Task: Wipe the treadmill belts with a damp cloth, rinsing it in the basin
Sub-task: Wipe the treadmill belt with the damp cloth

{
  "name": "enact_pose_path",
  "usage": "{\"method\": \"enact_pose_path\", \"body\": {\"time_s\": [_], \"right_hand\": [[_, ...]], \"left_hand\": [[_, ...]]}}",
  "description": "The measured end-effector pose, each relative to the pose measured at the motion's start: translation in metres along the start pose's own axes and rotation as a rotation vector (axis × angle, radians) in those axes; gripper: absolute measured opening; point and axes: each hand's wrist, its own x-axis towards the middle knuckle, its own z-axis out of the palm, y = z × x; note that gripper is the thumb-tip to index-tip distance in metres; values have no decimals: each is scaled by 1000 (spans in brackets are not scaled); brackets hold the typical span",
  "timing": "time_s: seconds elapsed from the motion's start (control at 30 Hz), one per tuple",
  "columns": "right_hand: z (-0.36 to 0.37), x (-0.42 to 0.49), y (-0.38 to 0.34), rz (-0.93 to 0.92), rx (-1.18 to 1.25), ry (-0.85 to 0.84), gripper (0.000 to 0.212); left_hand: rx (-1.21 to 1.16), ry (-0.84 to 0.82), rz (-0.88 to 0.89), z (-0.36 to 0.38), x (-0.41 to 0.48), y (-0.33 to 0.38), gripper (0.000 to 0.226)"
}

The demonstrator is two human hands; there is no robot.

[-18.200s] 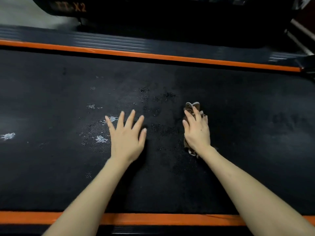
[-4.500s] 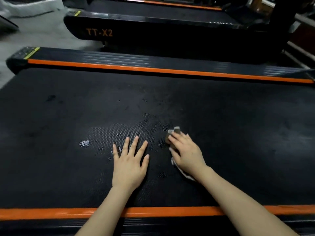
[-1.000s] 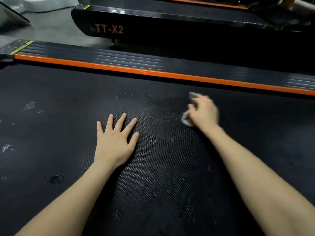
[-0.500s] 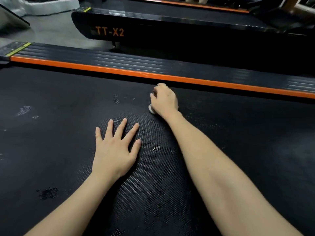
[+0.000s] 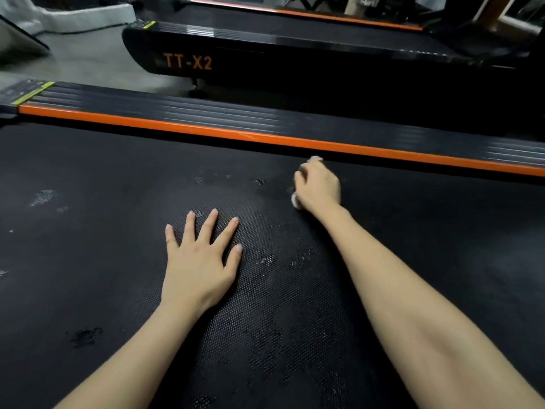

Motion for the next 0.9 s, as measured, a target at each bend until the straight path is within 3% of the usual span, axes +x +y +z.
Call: {"method": "enact_pose_path", "body": {"time_s": [0.13,0.33,0.4,0.5,0.6,0.67,0.8,0.9], "right_hand": [[-17,-70,-21,-256,109,-100,24],[-71,-217,1,-408,162,-222,39],[-91,-238,29,-360,140,-223,37],[-106,-248,56,-105,83,-149,37],[-102,-250,43,123,50,-88,37],[-97,-262,21,145,59,-100,38],[-93,-302,-25,-132,102,-228,50],[-110,-310,-16,-312,117,-374,51]], "left_hand": [[-9,-14,6,-1,-1,0,76],[4,-22,6,-3,-1,0,60],[-7,-30,6,-4,0,0,54],[14,-12,5,-10,-9,2,55],[26,-13,37,-15,-49,9,65],[30,-24,76,-14,-87,14,67],[30,-81,104,-15,-139,20,55],[25,-104,95,-14,-151,24,60]]}}
